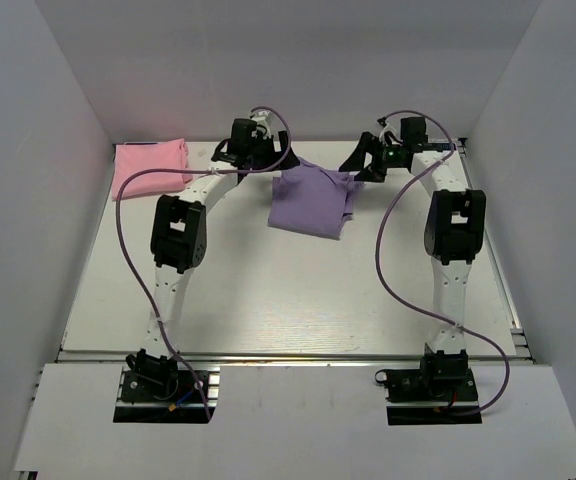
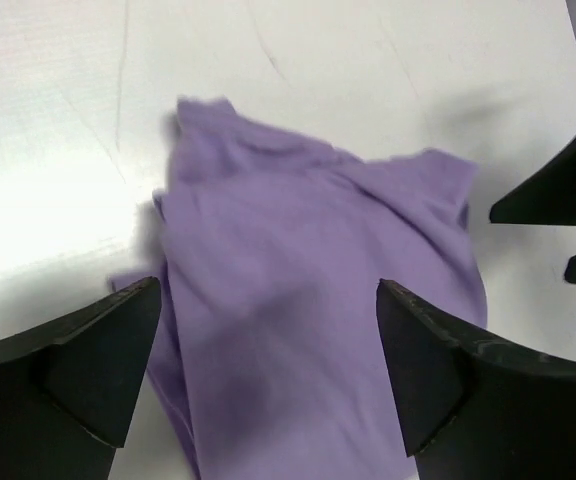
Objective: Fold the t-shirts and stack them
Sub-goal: Fold the long partially folded tshirt into a neat square
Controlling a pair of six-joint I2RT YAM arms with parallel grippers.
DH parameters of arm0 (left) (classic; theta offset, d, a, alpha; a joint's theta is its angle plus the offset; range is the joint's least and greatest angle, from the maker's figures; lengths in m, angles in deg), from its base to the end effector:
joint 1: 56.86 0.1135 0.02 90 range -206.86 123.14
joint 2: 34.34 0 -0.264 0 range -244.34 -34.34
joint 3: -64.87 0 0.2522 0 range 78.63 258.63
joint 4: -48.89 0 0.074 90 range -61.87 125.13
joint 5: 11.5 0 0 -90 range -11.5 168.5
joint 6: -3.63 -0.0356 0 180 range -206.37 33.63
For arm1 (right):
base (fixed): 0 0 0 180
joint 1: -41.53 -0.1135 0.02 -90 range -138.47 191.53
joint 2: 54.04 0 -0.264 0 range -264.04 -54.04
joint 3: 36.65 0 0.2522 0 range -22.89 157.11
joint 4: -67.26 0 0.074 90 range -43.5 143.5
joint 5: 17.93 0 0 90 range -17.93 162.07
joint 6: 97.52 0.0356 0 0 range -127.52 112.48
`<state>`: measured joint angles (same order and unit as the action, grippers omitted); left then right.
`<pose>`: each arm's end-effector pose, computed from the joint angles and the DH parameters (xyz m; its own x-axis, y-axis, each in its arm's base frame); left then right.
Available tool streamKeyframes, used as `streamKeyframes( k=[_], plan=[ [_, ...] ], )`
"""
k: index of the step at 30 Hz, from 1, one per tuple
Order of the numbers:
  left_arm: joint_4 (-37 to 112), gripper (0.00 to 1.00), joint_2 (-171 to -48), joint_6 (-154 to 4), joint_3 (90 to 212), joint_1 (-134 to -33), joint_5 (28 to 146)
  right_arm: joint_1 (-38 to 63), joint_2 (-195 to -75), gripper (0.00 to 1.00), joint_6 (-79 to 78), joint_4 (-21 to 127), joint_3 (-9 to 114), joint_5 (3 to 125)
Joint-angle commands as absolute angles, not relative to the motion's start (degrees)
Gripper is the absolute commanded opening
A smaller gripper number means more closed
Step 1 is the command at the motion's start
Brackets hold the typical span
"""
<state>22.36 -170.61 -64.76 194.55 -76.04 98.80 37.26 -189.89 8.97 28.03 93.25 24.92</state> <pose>0.5166 -0.1928 0.2084 -0.6943 -0.1242 -0.7088 0.3516 0.8009 -0.4847 0.5261 0.0655 0.2016 -0.8389 0.1309 -0.5283 -0.3419 0.6284 0.6987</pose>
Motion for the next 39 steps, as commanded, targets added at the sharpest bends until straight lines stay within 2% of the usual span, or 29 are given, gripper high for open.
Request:
streamKeyframes(
  k=[1,4,10,15,19,20,25,29,33,34,35,37,38,39],
  plan=[
    [27.8,1.0,-172.9,-63.9,201.8,-75.1,99.3,38.9,-190.6,0.9,14.2,35.7,98.7,29.7],
    [28.4,1.0,-173.5,-63.9,202.9,-75.1,101.6,38.5,-187.0,0.9,12.4,34.5,99.1,34.8],
    [31.8,1.0,-170.1,-64.5,196.2,-75.1,101.6,35.0,-180.5,0.9,-0.7,31.8,91.0,46.0],
    [30.5,0.98,-173.5,-66.2,199.2,-75.1,100.1,30.9,-183.8,0.9,-7.0,27.9,96.0,52.7],
    [29.9,0.95,-175.8,-69.8,201.5,-75.7,93.8,29.1,-187.4,0.82,-10.4,26.6,101.0,55.9],
    [29.4,0.95,-176.4,-70.4,202.0,-75.7,92.9,28.8,-188.2,0.73,-11.2,26.9,101.1,55.8],
    [31.4,0.9,-179.6,-70.4,203.5,-76.2,92.4,26.6,-190.1,0.68,-13.9,29.2,100.9,60.6],
    [32.1,0.85,-182.1,-69.8,204.8,-76.2,95.2,26.3,-191.5,0.6,-11.9,30.1,101.4,62.8],
    [33.3,0.71,-183.3,-69.8,204.3,-76.2,95.8,26.2,-192.5,0.48,-12.4,30.9,100.9,63.0],
    [33.3,0.64,-183.3,-69.3,204.3,-76.2,96.4,26.2,-192.6,0.45,-12.2,31.0,100.7,62.9],
    [34.0,0.53,-183.3,-69.3,203.6,-76.2,97.3,26.3,-192.8,0.42,-12.2,30.8,100.7,63.0],
    [34.9,0.38,-183.3,-69.3,203.6,-76.2,98.5,26.2,-193.3,0.31,-12.0,30.8,100.4,63.4],
    [34.9,0.21,-183.3,-69.3,203.6,-76.2,98.5,26.5,-193.4,0.24,-11.2,30.7,100.2,64.6],
    [35.5,0.1,-183.3,-68.7,203.6,-76.2,98.5,26.6,-193.3,0.13,-10.5,30.8,100.1,64.7]
  ],
)
